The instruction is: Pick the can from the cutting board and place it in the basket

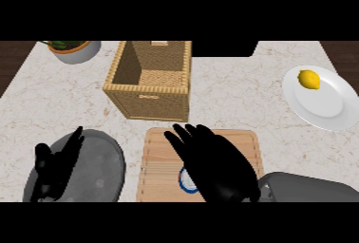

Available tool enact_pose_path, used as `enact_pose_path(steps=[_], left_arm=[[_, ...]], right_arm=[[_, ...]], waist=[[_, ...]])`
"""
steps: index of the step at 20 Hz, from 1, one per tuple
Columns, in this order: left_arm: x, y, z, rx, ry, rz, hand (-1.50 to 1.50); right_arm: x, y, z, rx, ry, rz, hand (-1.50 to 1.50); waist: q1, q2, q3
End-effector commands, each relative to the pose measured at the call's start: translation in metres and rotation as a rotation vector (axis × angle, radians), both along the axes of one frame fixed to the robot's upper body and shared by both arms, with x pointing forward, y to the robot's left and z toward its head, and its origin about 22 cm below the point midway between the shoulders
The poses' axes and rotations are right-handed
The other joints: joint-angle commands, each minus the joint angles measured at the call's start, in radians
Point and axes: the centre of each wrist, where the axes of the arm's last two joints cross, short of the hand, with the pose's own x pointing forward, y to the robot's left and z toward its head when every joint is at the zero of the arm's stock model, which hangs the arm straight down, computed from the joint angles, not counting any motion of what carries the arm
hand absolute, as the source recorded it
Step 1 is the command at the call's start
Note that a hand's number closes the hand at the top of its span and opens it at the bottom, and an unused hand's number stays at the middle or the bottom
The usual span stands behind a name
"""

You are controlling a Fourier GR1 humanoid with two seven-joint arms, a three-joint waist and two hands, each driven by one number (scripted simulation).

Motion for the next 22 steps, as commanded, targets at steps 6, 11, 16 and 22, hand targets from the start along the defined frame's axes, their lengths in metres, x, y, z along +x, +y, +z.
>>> enact_pose_path(steps=[6, 11, 16, 22], left_arm=[[-0.007, -0.006, -0.012, -0.035, 0.141, 0.013, 0.00], [-0.022, -0.002, -0.028, -0.034, 0.140, 0.018, 0.00], [-0.023, -0.020, -0.027, -0.046, 0.125, -0.007, 0.00], [-0.009, -0.014, -0.019, -0.044, 0.134, 0.007, 0.00]], right_arm=[[0.001, -0.003, -0.029, -0.030, -0.015, -0.082, -1.50], [-0.008, 0.000, -0.056, -0.047, -0.015, -0.091, -1.50], [0.009, 0.024, -0.061, -0.029, -0.009, -0.087, -1.50], [-0.014, 0.012, -0.091, -0.104, 0.013, -0.066, -1.50]], waist=[[0.002, 0.009, -0.010], [0.005, 0.009, -0.010], [0.013, 0.010, -0.010], [0.000, 0.009, -0.010]])
